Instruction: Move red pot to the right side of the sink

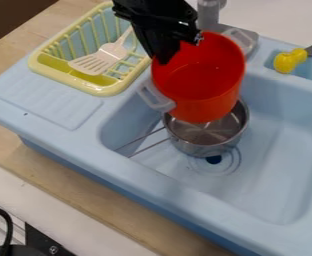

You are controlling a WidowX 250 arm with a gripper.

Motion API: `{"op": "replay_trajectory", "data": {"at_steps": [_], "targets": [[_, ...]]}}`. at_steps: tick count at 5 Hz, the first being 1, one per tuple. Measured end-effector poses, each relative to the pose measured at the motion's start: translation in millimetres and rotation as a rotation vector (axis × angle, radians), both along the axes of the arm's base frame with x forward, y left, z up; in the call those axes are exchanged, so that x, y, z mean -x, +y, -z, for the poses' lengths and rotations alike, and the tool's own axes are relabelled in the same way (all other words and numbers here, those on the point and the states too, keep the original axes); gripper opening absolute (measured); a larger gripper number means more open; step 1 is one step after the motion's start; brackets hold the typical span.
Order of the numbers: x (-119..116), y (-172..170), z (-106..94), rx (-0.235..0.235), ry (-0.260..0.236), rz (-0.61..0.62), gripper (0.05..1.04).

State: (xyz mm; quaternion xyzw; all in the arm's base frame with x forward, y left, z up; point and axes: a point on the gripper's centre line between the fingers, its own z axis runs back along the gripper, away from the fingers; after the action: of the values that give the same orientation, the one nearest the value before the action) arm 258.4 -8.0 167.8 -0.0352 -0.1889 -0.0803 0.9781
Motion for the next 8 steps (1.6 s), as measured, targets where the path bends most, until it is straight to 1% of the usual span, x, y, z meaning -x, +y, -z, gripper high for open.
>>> {"op": "replay_trajectory", "data": {"at_steps": [1,2,3,4,5,6,7,8], "targets": [[10.3,-21.8,5.5,0.015,0.018,0.062,0.054],[10.4,-40.5,13.6,0.03,0.019,0.074,0.054],[7.0,-55.4,26.7,0.05,0.026,0.011,0.054],[9.6,-66.4,40.7,0.078,0.039,-0.065,0.054],[9.2,-69.3,46.0,0.101,0.05,-0.105,0.054],[12.4,-69.2,47.1,0.109,0.076,-0.134,0.054],[12.0,-69.2,55.6,0.128,0.12,-0.173,0.054],[9.6,-69.9,61.8,0.138,0.144,-0.185,0.054]]}}
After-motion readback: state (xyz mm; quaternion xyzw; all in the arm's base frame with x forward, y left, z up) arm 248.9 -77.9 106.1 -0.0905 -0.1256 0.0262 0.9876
